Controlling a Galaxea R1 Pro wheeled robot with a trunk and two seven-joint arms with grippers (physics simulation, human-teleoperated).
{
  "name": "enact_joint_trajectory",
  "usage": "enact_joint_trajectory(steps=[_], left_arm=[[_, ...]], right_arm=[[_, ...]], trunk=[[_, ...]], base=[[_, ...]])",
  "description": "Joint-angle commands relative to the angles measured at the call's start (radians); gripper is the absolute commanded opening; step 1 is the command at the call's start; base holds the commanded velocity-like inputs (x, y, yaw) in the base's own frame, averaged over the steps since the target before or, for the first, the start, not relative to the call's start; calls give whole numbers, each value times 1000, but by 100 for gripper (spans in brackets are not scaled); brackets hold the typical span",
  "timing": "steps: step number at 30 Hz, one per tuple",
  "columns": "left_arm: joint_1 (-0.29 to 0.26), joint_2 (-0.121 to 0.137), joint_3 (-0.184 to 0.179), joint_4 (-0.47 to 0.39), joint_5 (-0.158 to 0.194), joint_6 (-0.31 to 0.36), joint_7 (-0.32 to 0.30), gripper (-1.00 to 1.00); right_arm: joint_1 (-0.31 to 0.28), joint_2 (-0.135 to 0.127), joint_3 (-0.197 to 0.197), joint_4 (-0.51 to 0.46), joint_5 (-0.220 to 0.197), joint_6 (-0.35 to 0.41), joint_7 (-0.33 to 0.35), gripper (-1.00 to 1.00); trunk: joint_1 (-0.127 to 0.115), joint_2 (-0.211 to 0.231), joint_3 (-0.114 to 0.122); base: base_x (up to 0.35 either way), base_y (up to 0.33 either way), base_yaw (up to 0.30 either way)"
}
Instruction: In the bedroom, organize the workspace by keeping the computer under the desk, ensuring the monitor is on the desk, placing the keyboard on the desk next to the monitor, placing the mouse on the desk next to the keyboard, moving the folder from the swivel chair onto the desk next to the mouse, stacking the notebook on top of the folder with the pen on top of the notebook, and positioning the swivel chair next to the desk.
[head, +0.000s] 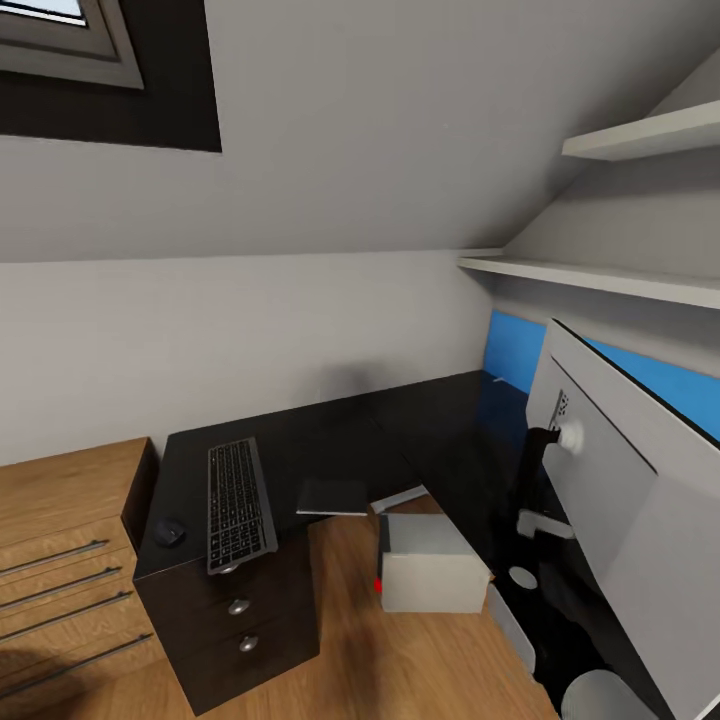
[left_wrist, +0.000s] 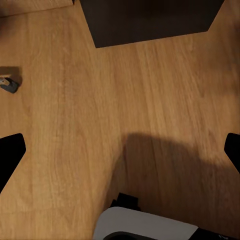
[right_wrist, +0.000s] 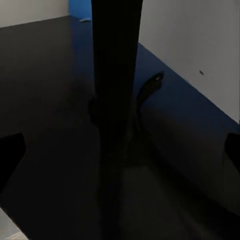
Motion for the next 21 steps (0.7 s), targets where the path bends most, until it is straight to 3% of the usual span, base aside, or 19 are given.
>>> enact_joint_trajectory(steps=[1,2,3,7,19,20,21], left_arm=[[0,1,-9,-2,7,-2,7,100],[0,1,-9,-2,7,-2,7,100],[0,1,-9,-2,6,-2,7,100],[0,1,-8,-2,6,-2,7,100],[0,1,-7,-2,6,-3,7,100],[0,1,-7,-2,6,-2,7,100],[0,1,-6,-2,6,-3,7,100]], right_arm=[[-47,-3,7,75,-12,-35,2,100],[-69,-3,7,115,-12,-53,9,100],[-174,-4,7,320,-15,-149,85,100],[-270,-8,7,499,-32,-222,196,100],[-292,-30,5,546,-58,-235,228,100],[-292,-30,4,546,-65,-235,228,100],[-293,-31,0,545,-118,-234,229,100]], trunk=[[0,-1,-1],[0,-1,-1],[0,-1,-1],[0,-1,-1],[0,-1,-1],[0,-1,-1],[0,-1,-1]], base=[[0,0,0],[0,0,0],[0,0,0],[0,0,0],[0,0,0],[0,0,0],[0,0,0]])
